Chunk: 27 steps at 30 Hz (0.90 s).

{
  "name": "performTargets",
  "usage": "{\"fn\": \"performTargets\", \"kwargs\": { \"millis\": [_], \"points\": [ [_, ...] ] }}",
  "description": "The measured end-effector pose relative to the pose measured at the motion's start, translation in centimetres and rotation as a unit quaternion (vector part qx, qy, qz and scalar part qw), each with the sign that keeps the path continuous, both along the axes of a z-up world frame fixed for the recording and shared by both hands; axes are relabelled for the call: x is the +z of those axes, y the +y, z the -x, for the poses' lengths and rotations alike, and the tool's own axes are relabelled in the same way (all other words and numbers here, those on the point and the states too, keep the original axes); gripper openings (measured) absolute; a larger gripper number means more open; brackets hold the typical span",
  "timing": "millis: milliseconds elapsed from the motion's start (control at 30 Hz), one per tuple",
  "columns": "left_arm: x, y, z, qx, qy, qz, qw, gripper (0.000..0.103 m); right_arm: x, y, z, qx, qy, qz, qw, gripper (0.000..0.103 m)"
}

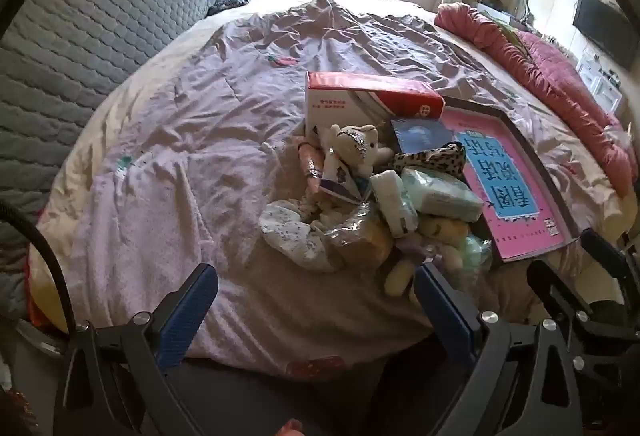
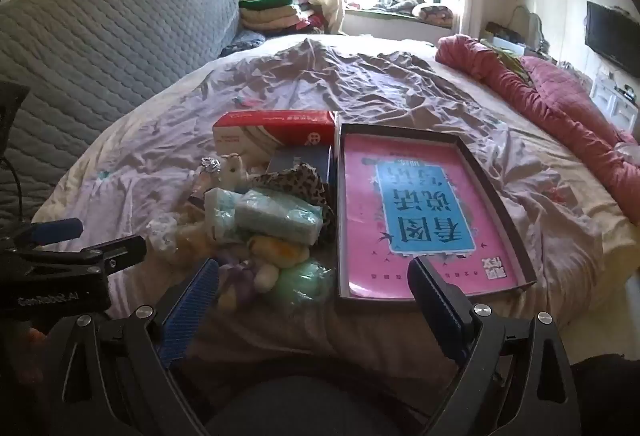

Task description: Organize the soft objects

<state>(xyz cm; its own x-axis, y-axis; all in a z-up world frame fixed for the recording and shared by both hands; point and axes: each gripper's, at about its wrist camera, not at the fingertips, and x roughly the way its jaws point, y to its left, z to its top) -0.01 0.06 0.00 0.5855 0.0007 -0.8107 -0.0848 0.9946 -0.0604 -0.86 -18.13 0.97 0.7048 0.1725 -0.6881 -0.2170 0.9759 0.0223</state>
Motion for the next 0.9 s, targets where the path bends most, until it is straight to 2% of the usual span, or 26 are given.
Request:
{"fn": "performTargets", "kwargs": {
  "millis": [67, 100, 133, 167, 200, 267, 900],
  "points": [
    [0.0, 0.3, 0.0, -0.003, -0.002, 0.01, 0.9999, 0.099, 0.0, -0.1, -0.1, 0.0, 0.004, 0.0, 1.0, 0.096],
    [-0.1, 0.5, 0.1, -0.003, -0.003, 0.014, 0.9999, 0.099, 0.4, 0.3, 0.3, 0.0, -0.011, 0.015, 1.0, 0.096],
    [-0.2, 0.6, -0.1, -0.004, 0.002, 0.013, 0.9999, 0.099, 0.3, -0.2, 0.2, 0.004, -0.007, 0.001, 1.0, 0.096],
    [-0.2, 0.6, 0.0, -0.006, 0.0, 0.008, 1.0, 0.099, 0.4, -0.3, 0.3, 0.004, -0.006, 0.001, 1.0, 0.096],
    [0.2, -0.3, -0.2, -0.006, 0.006, -0.019, 0.9998, 0.099, 0.3, 0.0, 0.4, 0.001, -0.01, 0.006, 1.0, 0.096],
    [0.3, -0.7, -0.1, -0.007, 0.001, -0.027, 0.9996, 0.099, 0.2, 0.1, 0.3, 0.002, -0.009, 0.007, 1.0, 0.096],
    [0.1, -0.7, 0.0, -0.006, -0.001, -0.01, 0.9999, 0.099, 0.3, -0.3, 0.3, -0.007, -0.003, 0.004, 1.0, 0.096]
  ]
}}
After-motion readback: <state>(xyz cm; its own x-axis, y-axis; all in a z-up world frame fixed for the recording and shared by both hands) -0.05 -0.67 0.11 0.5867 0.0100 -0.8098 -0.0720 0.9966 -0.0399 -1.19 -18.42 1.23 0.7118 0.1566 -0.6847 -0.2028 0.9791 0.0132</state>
